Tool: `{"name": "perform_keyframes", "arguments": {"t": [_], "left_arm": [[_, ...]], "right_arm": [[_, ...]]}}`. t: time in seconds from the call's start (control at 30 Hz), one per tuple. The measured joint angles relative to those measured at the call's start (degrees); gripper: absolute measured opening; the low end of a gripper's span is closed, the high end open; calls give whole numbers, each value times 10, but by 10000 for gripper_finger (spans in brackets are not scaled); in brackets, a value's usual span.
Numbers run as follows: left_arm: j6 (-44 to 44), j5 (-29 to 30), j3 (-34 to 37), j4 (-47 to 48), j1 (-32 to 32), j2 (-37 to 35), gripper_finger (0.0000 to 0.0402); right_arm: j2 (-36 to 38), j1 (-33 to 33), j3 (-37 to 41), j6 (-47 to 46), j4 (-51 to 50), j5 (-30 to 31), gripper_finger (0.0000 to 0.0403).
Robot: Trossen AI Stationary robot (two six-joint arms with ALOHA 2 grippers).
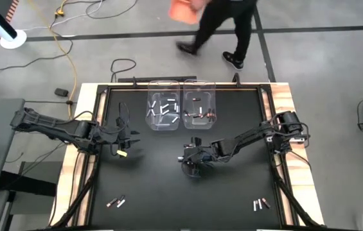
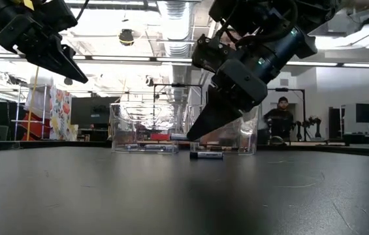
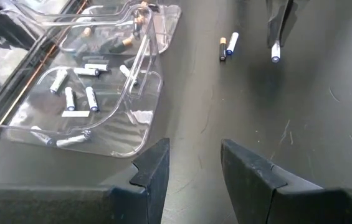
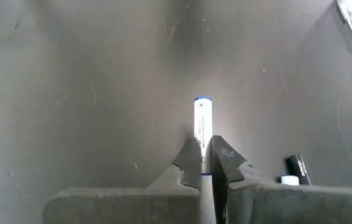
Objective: Sort batteries
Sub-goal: Put the white battery into the left transparent bin
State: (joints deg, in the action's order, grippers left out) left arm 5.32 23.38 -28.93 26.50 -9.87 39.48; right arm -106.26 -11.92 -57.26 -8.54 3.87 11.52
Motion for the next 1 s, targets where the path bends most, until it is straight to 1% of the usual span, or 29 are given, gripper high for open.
{"name": "perform_keyframes", "arguments": {"t": [0.3, 0.57, 0.77, 0.87, 1.0], "left_arm": [[0, 0, 0, 0, 0, 0, 139], [0, 0, 0, 0, 0, 0, 139], [0, 0, 0, 0, 0, 0, 139], [0, 0, 0, 0, 0, 0, 139], [0, 0, 0, 0, 0, 0, 139]], "right_arm": [[0, 2, -1, -1, -2, 2, 17], [0, 9, -11, -35, -3, 4, 17], [1, 15, -65, -32, -14, 4, 17], [1, 29, -113, -31, -53, 4, 17], [1, 63, -188, -27, -128, 3, 17]]}}
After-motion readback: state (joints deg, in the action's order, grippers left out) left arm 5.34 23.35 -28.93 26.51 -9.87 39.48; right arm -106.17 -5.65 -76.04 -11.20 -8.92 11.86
